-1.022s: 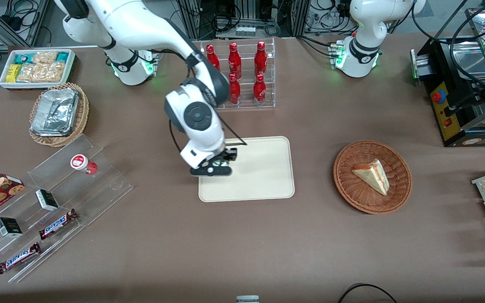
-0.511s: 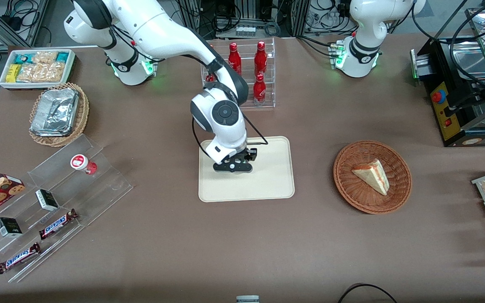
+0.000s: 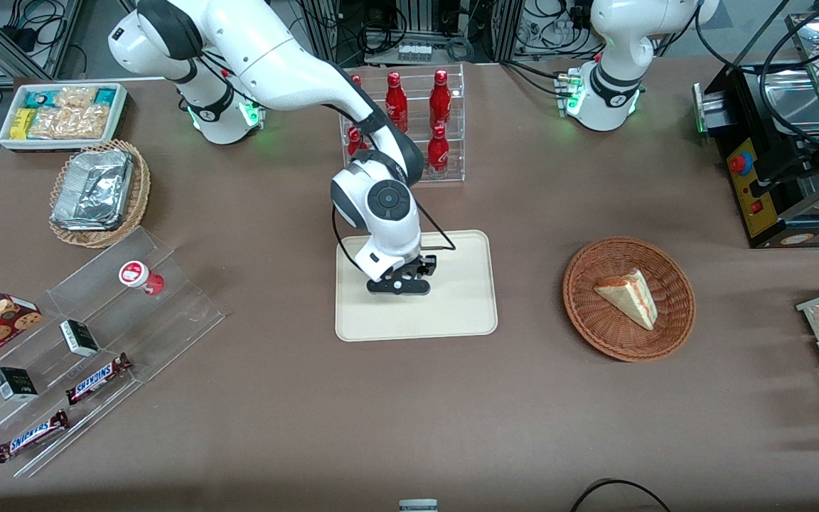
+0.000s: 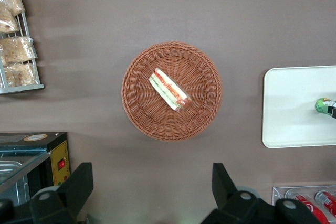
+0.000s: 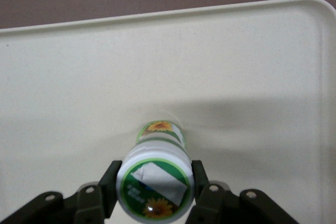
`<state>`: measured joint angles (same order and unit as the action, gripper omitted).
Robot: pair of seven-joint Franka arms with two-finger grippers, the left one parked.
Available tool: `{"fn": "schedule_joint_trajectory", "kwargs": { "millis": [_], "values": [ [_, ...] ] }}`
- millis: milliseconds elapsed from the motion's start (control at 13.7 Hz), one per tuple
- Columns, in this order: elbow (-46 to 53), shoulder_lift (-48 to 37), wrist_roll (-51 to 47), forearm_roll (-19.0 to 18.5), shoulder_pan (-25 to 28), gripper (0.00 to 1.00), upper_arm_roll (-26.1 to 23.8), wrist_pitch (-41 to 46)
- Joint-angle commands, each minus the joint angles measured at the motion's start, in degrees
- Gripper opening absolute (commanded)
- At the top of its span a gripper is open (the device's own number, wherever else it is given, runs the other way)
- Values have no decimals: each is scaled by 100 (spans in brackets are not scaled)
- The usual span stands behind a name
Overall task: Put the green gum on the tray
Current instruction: 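Set the gum container upright on the tray and open the right gripper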
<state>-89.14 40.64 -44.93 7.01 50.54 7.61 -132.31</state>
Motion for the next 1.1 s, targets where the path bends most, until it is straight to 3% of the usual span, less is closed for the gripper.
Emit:
{"fn": "schedule_joint_trajectory", "kwargs": {
  "millis": [0, 584, 1022],
  "values": [
    [221, 173, -7, -6, 52, 100, 74, -67],
    [221, 6, 335, -147, 0, 100, 74, 29],
    [212, -749, 1063, -147, -79, 100, 109, 1274]
  ]
}}
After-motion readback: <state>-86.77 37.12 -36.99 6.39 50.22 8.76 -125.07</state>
